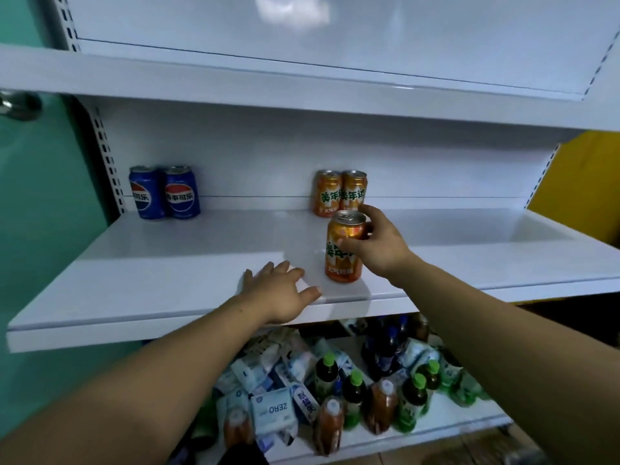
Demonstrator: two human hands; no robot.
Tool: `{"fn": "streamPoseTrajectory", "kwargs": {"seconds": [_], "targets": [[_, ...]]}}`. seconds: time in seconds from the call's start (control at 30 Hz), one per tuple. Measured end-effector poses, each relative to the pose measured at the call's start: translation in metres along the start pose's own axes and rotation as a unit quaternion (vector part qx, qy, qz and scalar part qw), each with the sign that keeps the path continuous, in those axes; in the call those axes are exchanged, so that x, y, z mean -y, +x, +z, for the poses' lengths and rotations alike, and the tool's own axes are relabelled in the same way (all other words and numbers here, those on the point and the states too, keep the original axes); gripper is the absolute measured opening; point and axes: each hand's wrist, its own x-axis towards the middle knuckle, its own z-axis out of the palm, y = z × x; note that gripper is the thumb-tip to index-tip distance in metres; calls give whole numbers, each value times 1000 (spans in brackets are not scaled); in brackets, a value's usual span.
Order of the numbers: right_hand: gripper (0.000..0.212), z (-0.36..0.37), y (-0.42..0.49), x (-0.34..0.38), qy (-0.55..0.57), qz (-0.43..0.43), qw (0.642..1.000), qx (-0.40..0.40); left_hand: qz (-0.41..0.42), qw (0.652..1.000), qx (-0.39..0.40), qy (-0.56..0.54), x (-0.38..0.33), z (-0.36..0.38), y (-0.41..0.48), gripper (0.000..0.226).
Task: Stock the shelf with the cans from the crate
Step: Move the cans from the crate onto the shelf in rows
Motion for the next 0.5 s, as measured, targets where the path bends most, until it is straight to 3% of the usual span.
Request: {"fn": "streamPoseTrajectory", "kwargs": {"seconds": [0.37,0.5], "targets": [[86,-33,53,-57,-105,-18,991,-75,-17,999,15,23,-45,14,54,83],[73,-40,80,-67,-78,-37,992,-93,-15,1000,-1,19,-41,17,55,81]]}}
